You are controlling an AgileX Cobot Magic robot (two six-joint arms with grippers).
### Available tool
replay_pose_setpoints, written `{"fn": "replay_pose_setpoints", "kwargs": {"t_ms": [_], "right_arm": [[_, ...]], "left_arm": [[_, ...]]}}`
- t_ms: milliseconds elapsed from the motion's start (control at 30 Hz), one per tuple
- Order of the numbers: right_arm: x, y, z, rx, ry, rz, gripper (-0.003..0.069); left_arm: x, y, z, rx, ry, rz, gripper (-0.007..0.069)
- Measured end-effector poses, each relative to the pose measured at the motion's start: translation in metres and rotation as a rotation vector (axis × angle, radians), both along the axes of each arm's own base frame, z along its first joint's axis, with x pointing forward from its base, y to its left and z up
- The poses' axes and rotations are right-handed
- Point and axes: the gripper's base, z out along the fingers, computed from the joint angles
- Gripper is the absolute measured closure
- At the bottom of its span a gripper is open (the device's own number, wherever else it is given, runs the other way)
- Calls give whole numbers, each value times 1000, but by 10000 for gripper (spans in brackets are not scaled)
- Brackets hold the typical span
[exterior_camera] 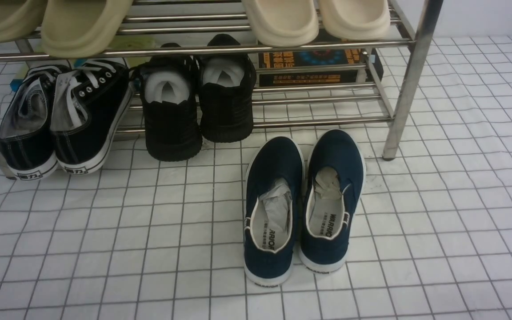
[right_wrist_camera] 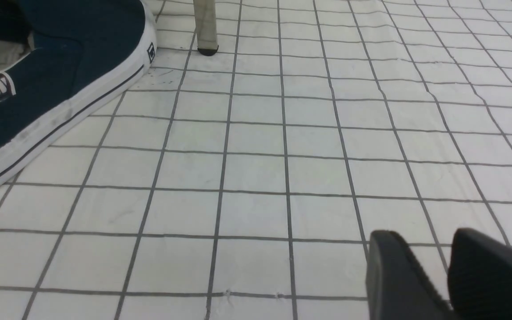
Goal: Take the shoes off the shelf with your hand from the white checkered tablecloth.
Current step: 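Grasp the leftmost shoe on the bottom shelf of the shoe rack with the left gripper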
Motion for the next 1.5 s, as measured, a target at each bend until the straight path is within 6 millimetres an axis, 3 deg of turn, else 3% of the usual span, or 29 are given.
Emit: {"fn": "replay_pose_setpoints", "kwargs": {"t_ms": [33, 67, 100, 167, 200, 267, 300, 400, 533, 700, 800, 833, 867, 933, 1133, 1300, 1500], "right_arm": [[0, 0, 0, 0, 0, 0, 447], [0, 0, 0, 0, 0, 0, 446], [0, 0, 0, 0, 0, 0, 443], [0, 0, 0, 0, 0, 0, 440], [0, 0, 0, 0, 0, 0, 437], [0, 0, 0, 0, 0, 0, 435], [0, 0, 0, 0, 0, 0, 433], [0, 0, 0, 0, 0, 0, 430], [0, 0, 0, 0, 0, 0, 424], [0, 0, 0, 0, 0, 0, 421], [0, 0, 0, 0, 0, 0, 421], [0, 0, 0, 0, 0, 0, 421], [0, 0, 0, 0, 0, 0, 421], [0, 0, 0, 0, 0, 0, 421], [0, 0, 0, 0, 0, 0, 421], [0, 0, 0, 0, 0, 0, 420], [0, 0, 0, 0, 0, 0, 420]], "left_arm": [[1, -1, 19, 72, 4, -5, 600], [3, -2, 24, 114, 27, -15, 606], [11, -6, 44, 223, 121, -56, 621], [17, -10, 48, 313, 253, -114, 623], [30, -14, 50, 431, 474, -211, 623], [42, -15, 51, 521, 647, -283, 623], [54, -12, 50, 663, 842, -352, 623], [72, -4, 57, 804, 986, -367, 623], [120, 15, 90, 979, 1116, -206, 615], [168, 37, 105, 962, 1183, -131, 610], [195, 64, 110, 856, 1241, -120, 609], [195, 63, 110, 848, 1239, -125, 609], [208, 80, 111, 756, 1245, -136, 609], [218, 88, 110, 668, 1217, -160, 609], [241, 90, 98, 597, 1125, -228, 597], [255, 92, 86, 605, 1101, -259, 519], [275, 98, 68, 578, 1073, -237, 314]]}}
